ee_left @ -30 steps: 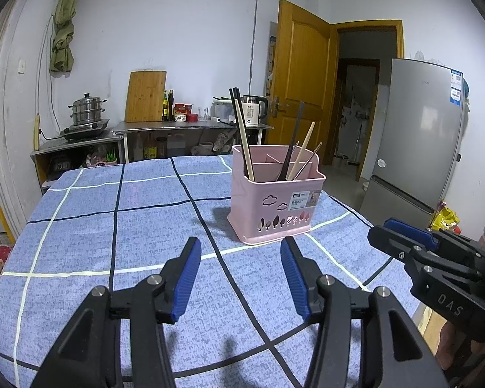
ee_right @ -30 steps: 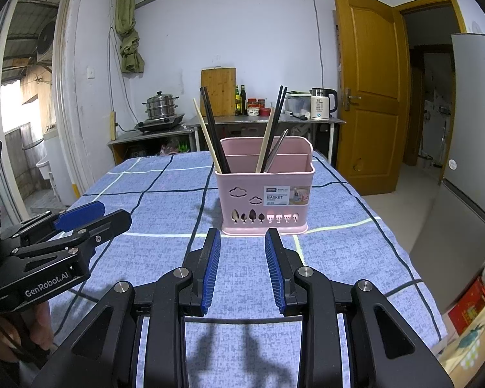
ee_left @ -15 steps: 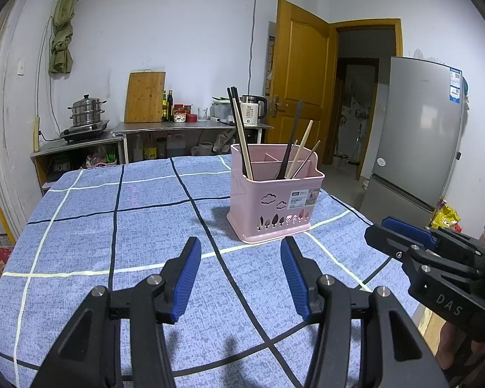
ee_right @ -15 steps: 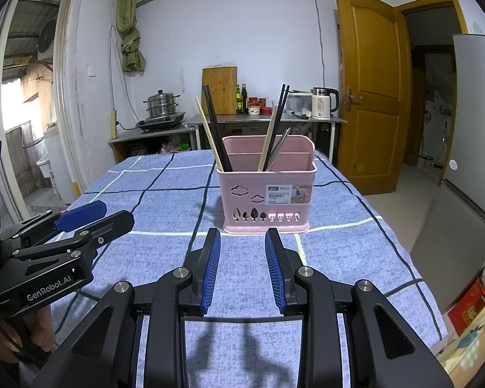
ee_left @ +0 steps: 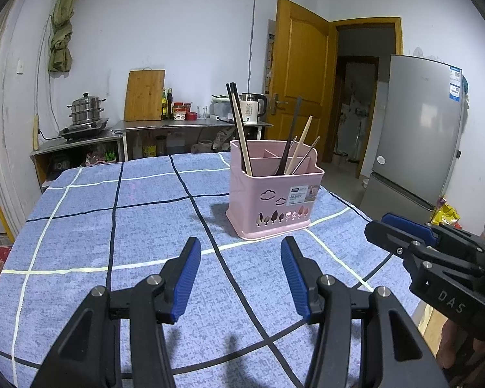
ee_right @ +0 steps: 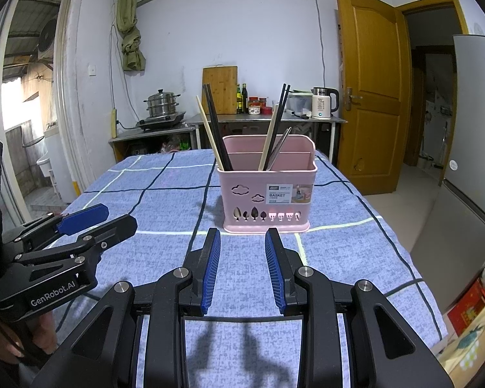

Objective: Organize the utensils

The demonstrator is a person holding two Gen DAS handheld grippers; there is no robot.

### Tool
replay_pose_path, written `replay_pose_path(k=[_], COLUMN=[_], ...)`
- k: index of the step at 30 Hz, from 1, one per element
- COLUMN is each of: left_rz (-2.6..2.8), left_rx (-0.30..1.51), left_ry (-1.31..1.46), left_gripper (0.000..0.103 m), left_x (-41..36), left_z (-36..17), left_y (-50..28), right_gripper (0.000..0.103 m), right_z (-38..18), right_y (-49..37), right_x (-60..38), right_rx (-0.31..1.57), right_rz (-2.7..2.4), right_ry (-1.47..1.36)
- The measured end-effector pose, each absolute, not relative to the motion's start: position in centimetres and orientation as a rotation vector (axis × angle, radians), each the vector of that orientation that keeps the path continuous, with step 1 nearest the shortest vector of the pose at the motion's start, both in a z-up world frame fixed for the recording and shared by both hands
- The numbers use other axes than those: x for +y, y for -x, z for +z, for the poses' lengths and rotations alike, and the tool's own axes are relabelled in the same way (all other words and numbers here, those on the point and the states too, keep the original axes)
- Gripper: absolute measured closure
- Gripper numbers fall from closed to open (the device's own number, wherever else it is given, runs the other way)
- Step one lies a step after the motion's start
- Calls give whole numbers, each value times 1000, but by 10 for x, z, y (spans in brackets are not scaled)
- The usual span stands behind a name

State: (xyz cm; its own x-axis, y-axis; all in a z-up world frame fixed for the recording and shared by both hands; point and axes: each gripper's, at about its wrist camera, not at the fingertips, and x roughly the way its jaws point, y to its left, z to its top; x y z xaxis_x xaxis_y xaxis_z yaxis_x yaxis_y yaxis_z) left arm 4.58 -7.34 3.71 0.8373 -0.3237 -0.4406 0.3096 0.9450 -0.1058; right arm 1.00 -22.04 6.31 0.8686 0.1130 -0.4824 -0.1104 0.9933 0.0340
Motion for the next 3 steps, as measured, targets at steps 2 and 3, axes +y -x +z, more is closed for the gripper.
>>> replay_pose_path(k=[2,3], left_rz=[-333,-333], left_rx=[470,468], left_ry=[34,35], left_gripper=[49,49], left_x=[-72,-72], left_z=[37,38], left_y=[-46,-46], right_gripper=[73,73], right_z=[63,63], right_y=[-10,-10], right_x=[-220,-220], right_rx=[505,505], right_rz=[117,117], right_ry=[-5,-5])
